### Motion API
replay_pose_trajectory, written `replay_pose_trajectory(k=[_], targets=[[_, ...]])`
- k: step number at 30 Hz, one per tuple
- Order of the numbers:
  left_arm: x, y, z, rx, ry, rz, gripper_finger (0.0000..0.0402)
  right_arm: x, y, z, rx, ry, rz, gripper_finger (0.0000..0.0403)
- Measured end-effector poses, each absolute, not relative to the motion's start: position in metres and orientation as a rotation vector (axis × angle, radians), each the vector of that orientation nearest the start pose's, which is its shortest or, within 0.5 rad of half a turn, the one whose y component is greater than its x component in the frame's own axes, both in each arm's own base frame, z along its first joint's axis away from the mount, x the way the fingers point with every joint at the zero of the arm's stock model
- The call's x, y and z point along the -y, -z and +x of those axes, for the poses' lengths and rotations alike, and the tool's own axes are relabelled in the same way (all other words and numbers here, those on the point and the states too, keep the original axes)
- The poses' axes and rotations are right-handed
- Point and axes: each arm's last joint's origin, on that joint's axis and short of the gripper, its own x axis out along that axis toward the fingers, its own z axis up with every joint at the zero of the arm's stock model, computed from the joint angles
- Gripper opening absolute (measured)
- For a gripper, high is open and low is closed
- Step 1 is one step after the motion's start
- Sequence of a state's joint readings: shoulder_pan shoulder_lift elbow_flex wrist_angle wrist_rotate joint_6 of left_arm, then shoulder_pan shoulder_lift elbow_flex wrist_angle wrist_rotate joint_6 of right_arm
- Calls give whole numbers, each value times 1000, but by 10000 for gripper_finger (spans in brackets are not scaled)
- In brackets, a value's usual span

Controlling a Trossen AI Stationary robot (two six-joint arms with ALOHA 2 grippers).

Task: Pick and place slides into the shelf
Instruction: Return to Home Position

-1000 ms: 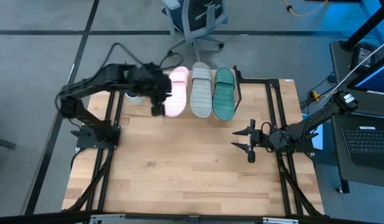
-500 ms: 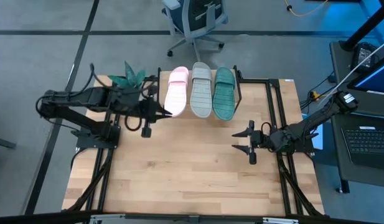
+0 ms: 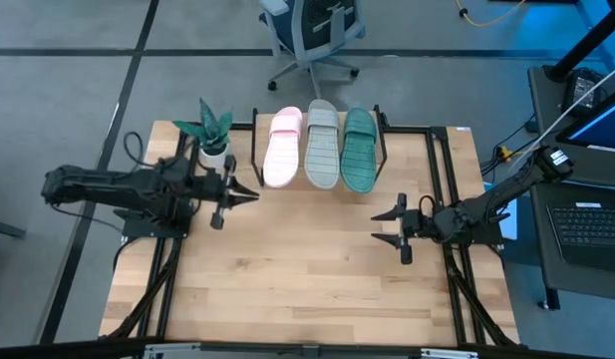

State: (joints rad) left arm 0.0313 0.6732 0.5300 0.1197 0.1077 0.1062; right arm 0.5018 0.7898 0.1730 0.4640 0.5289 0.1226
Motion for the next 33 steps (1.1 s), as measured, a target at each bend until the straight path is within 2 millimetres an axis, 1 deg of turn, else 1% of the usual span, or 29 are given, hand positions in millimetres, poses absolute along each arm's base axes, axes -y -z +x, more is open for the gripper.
replay_pose_trajectory(k=[2, 4, 8, 9, 12, 16, 19, 22, 24, 26, 28, 31, 33], targets=[[-5, -272, 161, 15, 41, 100, 25, -64, -185, 148, -120, 35, 53, 218], [-8, -261, 159, 57, 36, 80, 25, -64, -186, 148, -111, 34, 51, 218], [-12, -238, 155, 41, 53, 42, 25, -65, -189, 148, -85, 32, 34, 218], [-14, -237, 154, 44, 41, 42, 25, -65, -190, 148, -75, 31, 30, 218], [-20, -243, 146, 95, -4, 52, 25, -64, -196, 148, -43, 31, 36, 218], [-26, -251, 129, 145, 5, 71, 25, -62, -219, 144, 44, 30, -9, 218], [-27, -247, 118, 94, -5, 33, 25, -56, -236, 134, 57, 34, -77, 218], [-27, -245, 109, 70, -23, 24, 25, -47, -244, 117, 62, 37, -63, 218], [-25, -246, 105, 99, -23, 38, 25, -41, -242, 105, 52, 35, -40, 218], [-25, -240, 102, 127, -28, 54, 25, -37, -233, 99, 56, 35, -20, 218], [-26, -225, 102, 130, -72, 49, 25, -35, -220, 95, 52, 35, -34, 218], [-28, -200, 103, 153, -119, 28, 25, -33, -207, 92, 67, 50, -40, 218], [-28, -189, 103, 181, -128, 29, 25, -32, -199, 92, 68, 71, -39, 218]])
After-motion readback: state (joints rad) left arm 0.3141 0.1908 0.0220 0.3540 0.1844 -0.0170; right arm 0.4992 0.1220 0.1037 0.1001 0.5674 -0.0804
